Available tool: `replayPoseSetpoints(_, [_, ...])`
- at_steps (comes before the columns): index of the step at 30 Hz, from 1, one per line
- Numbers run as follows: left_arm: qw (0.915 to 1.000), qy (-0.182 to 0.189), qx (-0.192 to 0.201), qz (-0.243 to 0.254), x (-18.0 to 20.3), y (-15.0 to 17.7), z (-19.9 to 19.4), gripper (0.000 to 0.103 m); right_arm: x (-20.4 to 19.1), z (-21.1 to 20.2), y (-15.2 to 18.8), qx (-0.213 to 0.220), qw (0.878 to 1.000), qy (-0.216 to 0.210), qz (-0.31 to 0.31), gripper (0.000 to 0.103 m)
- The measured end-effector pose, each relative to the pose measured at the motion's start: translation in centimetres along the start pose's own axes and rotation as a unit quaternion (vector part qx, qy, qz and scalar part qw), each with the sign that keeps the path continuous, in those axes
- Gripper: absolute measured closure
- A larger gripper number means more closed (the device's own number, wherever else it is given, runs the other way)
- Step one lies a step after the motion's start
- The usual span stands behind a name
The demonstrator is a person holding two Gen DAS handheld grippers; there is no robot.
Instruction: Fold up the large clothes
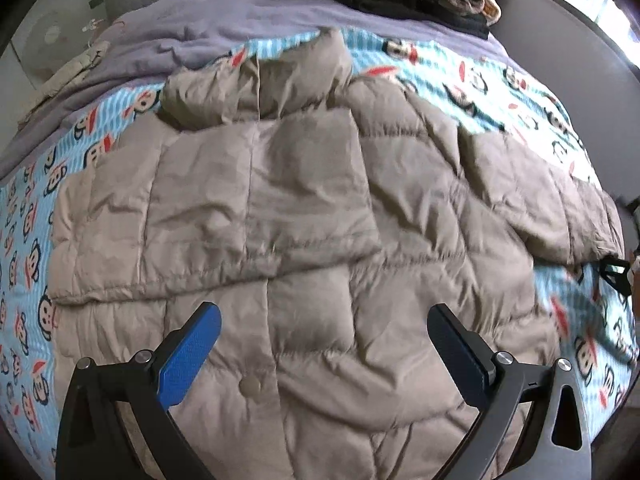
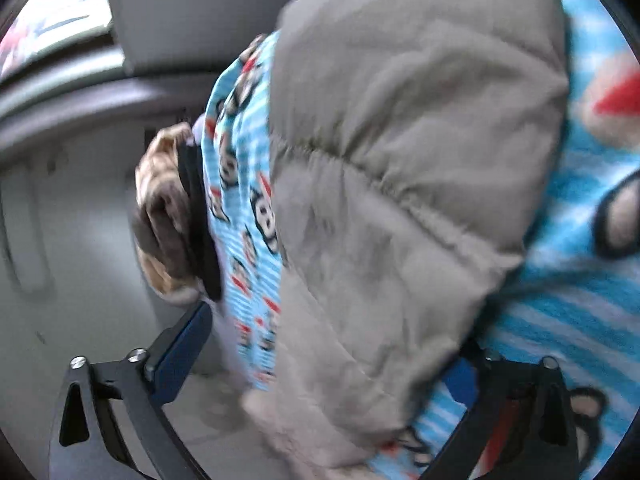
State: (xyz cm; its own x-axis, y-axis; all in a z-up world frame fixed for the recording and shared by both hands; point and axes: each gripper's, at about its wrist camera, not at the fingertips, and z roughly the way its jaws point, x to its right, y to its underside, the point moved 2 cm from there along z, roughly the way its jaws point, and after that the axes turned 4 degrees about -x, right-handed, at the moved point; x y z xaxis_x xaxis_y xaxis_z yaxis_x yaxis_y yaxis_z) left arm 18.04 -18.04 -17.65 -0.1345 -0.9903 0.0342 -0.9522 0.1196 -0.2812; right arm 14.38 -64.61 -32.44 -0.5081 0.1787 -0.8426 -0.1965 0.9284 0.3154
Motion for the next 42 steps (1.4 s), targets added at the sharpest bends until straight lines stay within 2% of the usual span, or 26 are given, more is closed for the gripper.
replayPoseSetpoints(1, [1.0,0.0,0.004,-0.003,0.0,-0.4,-0.2,0.0,0.0,0.4,-0.2,-0.007,1.0,0.005,0.007,0.049])
replayPoseSetpoints(2, [1.0,0.0,0.007,-0.005,-0.1,-0.7,-0.2,0.0,0.0,0.4,-0.1,-0.011,1.0,0.007,0.007,0.073])
replayPoseSetpoints(3, [0.9999,0.0,0.011,-0.009,-0.2,-1.0,-0.4,0.0,-0.1,0.6,-0.2,-0.016,1.0,0.004,0.003,0.084])
replayPoseSetpoints(4, [0.9998,0.0,0.016,-0.012,-0.4,-1.4,-0.7,0.0,-0.3,0.5,0.1,-0.016,1.0,0.002,-0.006,0.091])
replayPoseSetpoints(8, [0.9989,-0.01,0.038,-0.024,-1.8,-2.4,-1.8,0.0,-3.9,0.9,2.0,-0.019,0.996,0.016,-0.088,0.093])
replayPoseSetpoints(11, [0.9977,-0.018,0.053,-0.038,-3.4,-2.9,-2.5,0.0,-7.7,1.8,4.5,-0.031,0.986,0.025,-0.164,0.094])
replayPoseSetpoints(15, [0.995,-0.026,0.067,-0.069,-6.4,-3.6,-3.1,0.0,-13.4,4.8,10.4,-0.07,0.957,0.026,-0.281,0.094])
replayPoseSetpoints(18, [0.9922,-0.031,0.076,-0.094,-8.7,-3.8,-3.5,0.0,-17.5,8.2,17.0,-0.104,0.913,0.039,-0.393,0.093])
replayPoseSetpoints(19, [0.9909,-0.034,0.081,-0.102,-9.7,-3.8,-3.7,0.0,-18.5,9.4,19.6,-0.115,0.892,0.046,-0.434,0.093])
replayPoseSetpoints(20, [0.9901,-0.037,0.083,-0.107,-10.3,-3.8,-3.8,0.0,-19.5,11.1,23.2,-0.13,0.86,0.061,-0.49,0.093])
replayPoseSetpoints(21, [0.9889,-0.042,0.087,-0.113,-11.1,-3.6,-3.9,0.0,-19.6,11.9,25.3,-0.137,0.841,0.067,-0.518,0.093])
replayPoseSetpoints(22, [0.9877,-0.048,0.089,-0.119,-12.1,-3.5,-3.9,0.0,-19.6,13.8,29.0,-0.152,0.804,0.083,-0.569,0.093])
replayPoseSetpoints(23, [0.987,-0.051,0.089,-0.123,-12.7,-3.4,-3.9,0.0,-19.1,15.0,31.7,-0.16,0.776,0.096,-0.602,0.093])
replayPoseSetpoints(25, [0.9851,-0.057,0.087,-0.137,-14.4,-3.1,-3.6,0.0,-16.9,16.9,35.9,-0.187,0.74,0.111,-0.637,0.094])
replayPoseSetpoints(26, [0.9843,-0.057,0.086,-0.143,-15.1,-2.9,-3.5,0.0,-15.4,18.4,38.0,-0.206,0.723,0.122,-0.648,0.094])
replayPoseSetpoints(27, [0.9836,-0.057,0.085,-0.148,-15.7,-2.7,-3.4,0.0,-14.4,19.3,38.9,-0.215,0.714,0.13,-0.654,0.094])
replayPoseSetpoints(29, [0.9824,-0.058,0.085,-0.156,-16.7,-2.4,-3.1,0.0,-11.1,21.9,41.2,-0.236,0.683,0.169,-0.67,0.094])
replayPoseSetpoints(32, [0.982,-0.058,0.081,-0.161,-17.6,-2.1,-2.2,0.0,-7.3,23.9,42.7,-0.247,0.655,0.219,-0.68,0.094])
replayPoseSetpoints(34, [0.9824,-0.05,0.074,-0.164,-17.9,-2.2,-1.3,0.0,-5.7,25.5,42.5,-0.244,0.645,0.25,-0.679,0.093])
replayPoseSetpoints(37, [0.9834,-0.038,0.066,-0.165,-17.8,-2.4,-0.1,0.0,-5.6,25.5,41.4,-0.251,0.658,0.258,-0.661,0.092])
replayPoseSetpoints(39, [0.9836,-0.029,0.064,-0.166,-17.4,-2.5,0.4,0.0,-6.1,24.8,40.4,-0.258,0.676,0.26,-0.639,0.087])
replayPoseSetpoints(40, [0.9837,-0.024,0.064,-0.166,-17.3,-2.6,0.6,0.0,-6.5,24.2,39.8,-0.259,0.689,0.259,-0.626,0.08])
replayPoseSetpoints(41, [0.9836,-0.021,0.064,-0.167,-17.2,-2.7,0.8,0.0,-7.0,23.0,38.5,-0.258,0.712,0.25,-0.603,0.074])
replayPoseSetpoints(42, [0.9834,-0.017,0.064,-0.169,-17.1,-2.8,0.9,0.0,-7.2,22.2,38.0,-0.257,0.726,0.243,-0.59,0.05])
